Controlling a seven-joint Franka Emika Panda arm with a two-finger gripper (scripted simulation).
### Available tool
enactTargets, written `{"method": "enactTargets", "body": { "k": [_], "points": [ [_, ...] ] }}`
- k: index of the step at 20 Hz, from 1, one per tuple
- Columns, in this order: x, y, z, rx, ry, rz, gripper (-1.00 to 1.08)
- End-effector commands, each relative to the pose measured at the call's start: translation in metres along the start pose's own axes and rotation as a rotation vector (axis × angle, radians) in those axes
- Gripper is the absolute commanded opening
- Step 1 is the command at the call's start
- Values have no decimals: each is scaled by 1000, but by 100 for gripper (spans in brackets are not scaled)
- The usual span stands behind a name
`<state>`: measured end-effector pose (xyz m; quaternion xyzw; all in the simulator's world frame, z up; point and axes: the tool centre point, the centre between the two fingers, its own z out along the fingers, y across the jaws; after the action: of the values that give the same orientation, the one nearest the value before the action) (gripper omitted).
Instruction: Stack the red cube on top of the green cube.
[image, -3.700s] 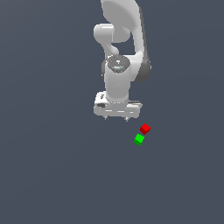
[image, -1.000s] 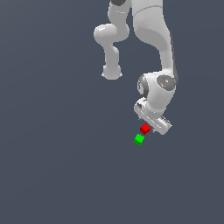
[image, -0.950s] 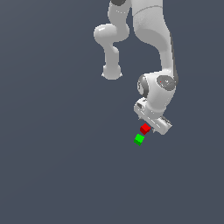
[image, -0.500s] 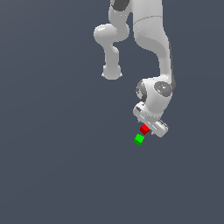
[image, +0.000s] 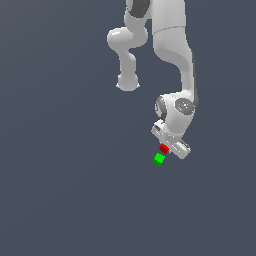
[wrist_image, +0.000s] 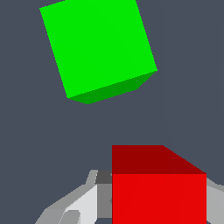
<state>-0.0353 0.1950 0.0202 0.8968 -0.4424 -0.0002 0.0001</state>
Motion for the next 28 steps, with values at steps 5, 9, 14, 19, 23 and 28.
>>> {"method": "enactTargets", "body": {
  "k": [5,9,14,19,23,28],
  "points": [
    [0,0,0,0,0,0,-100],
    [0,0,0,0,0,0,-100],
    [0,0,-10,0,0,0,-100],
    [0,1,-37,0,0,0,-100],
    [0,1,-66,1,0,1,-100],
    [0,1,-91,1,0,1,-100]
  ]
}}
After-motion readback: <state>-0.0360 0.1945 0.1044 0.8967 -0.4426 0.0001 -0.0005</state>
